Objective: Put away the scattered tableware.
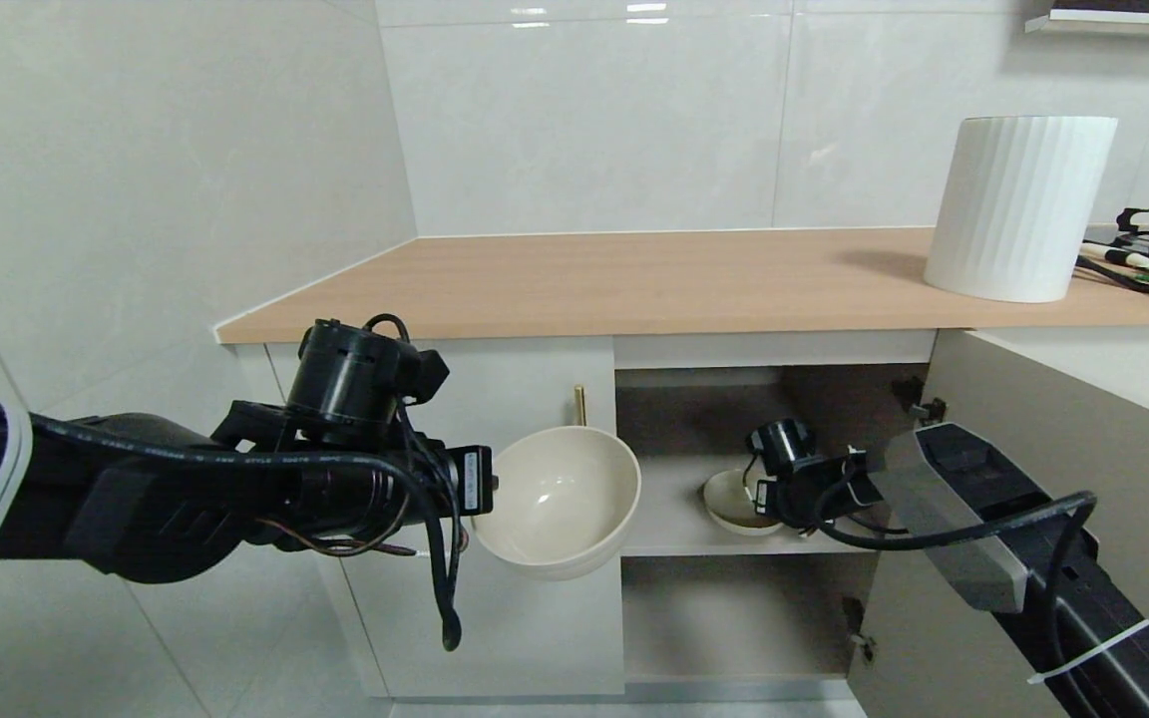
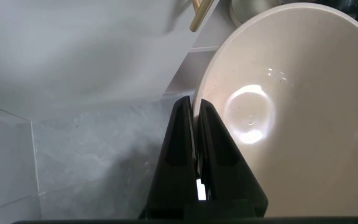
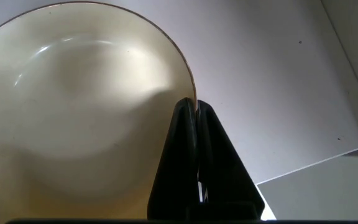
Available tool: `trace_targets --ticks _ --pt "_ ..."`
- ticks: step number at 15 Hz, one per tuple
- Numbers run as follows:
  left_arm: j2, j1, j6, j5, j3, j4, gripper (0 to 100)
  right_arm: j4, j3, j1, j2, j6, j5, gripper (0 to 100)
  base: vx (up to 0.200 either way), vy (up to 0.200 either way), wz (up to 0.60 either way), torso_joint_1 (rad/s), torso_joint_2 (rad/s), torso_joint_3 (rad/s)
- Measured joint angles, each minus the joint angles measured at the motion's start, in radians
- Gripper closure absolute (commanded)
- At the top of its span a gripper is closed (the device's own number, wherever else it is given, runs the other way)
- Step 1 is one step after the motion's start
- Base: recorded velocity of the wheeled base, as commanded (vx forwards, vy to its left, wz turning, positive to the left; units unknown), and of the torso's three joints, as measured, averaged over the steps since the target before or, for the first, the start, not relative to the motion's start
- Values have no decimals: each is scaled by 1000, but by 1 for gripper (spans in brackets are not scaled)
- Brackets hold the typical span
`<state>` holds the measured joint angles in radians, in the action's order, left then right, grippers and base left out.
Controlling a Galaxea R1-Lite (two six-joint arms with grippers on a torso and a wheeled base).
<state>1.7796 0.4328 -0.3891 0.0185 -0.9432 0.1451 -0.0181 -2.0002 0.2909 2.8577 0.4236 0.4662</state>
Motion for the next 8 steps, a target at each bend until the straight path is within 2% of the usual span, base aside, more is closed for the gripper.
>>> trace_targets --ticks 2,3,8 --pt "1 0 0 0 0 0 100 10 0 0 0 0 0 100 0 0 0 0 0 0" --pt "1 1 0 0 0 0 100 11 0 0 0 0 0 0 0 0 0 0 0 0" --pt "6 4 0 0 0 0 100 32 0 0 -6 15 1 0 0 0 0 0 0 0"
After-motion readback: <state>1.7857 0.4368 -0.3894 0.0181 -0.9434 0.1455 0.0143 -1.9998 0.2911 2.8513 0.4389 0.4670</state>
